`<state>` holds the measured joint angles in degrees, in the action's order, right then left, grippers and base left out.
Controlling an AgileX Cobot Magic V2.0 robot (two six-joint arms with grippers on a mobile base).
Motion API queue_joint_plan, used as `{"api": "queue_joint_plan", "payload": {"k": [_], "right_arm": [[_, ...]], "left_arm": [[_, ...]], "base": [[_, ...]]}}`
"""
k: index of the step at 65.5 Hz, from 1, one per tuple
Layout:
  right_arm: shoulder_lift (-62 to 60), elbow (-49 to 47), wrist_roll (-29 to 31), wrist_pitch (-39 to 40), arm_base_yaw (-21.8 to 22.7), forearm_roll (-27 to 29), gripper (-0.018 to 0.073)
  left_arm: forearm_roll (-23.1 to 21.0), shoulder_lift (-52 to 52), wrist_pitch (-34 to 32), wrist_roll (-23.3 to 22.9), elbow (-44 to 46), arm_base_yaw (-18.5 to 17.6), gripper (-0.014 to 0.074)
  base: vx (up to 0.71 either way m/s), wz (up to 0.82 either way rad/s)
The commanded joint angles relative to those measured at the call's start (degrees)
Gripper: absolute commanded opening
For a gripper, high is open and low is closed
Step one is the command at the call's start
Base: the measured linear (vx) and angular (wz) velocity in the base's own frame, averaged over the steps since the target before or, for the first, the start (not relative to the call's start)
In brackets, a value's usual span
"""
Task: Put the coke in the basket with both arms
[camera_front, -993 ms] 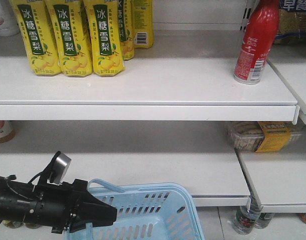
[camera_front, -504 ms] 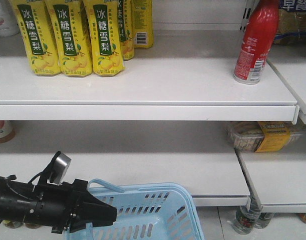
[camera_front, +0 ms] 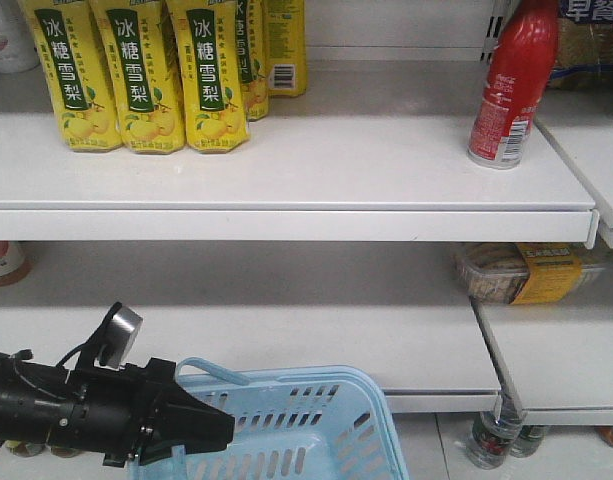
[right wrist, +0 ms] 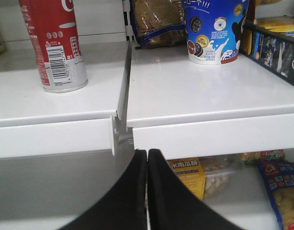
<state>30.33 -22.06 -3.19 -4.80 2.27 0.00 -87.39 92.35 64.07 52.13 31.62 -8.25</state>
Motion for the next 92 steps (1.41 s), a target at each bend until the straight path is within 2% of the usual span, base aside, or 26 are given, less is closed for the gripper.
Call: {"api": "queue_joint_plan", "payload": {"k": [1, 17, 29, 46, 55, 65, 84, 92], "right_arm": [[0.5, -1.98, 2.35, 4.8, 0.28, 0.0, 0.0022], [0.5, -1.98, 2.72, 4.8, 0.28, 0.0, 0.0126], [0.5, -1.98, 4.9, 4.32, 0.28, 0.0, 0.0266], [0.5, -1.98, 5.01, 4.45, 0.28, 0.0, 0.0482], [0.5, -1.98, 5.23, 4.8, 0.28, 0.0, 0.0549], [0.5, -1.98, 5.29, 3.84, 0.28, 0.0, 0.0585], [0.5, -3.82, 3.71, 5.76, 0.28, 0.63, 0.0585], [1.1, -7.24, 4.21, 5.64, -2.11, 0.57, 0.0585]], "left_arm": [[-4.35, -2.04, 3.8, 0.41, 0.9, -0.24, -0.0006], [-4.35, -2.04, 3.8, 0.41, 0.9, -0.24, -0.0006], [-4.35, -2.04, 3.8, 0.41, 0.9, -0.24, -0.0006], [-4.35, -2.04, 3.8, 0.41, 0.9, -0.24, -0.0006], [-4.35, -2.04, 3.8, 0.41, 0.9, -0.24, -0.0006], [-4.35, -2.04, 3.8, 0.41, 0.9, -0.24, -0.0006], [-4.35, -2.04, 3.8, 0.41, 0.9, -0.24, -0.0006], [-4.35, -2.04, 3.8, 0.41, 0.9, -0.24, -0.0006]], "base": [[0.0, 0.0], [0.0, 0.0], [0.0, 0.0], [0.0, 0.0], [0.0, 0.0], [0.0, 0.0], [0.0, 0.0], [0.0, 0.0]]}}
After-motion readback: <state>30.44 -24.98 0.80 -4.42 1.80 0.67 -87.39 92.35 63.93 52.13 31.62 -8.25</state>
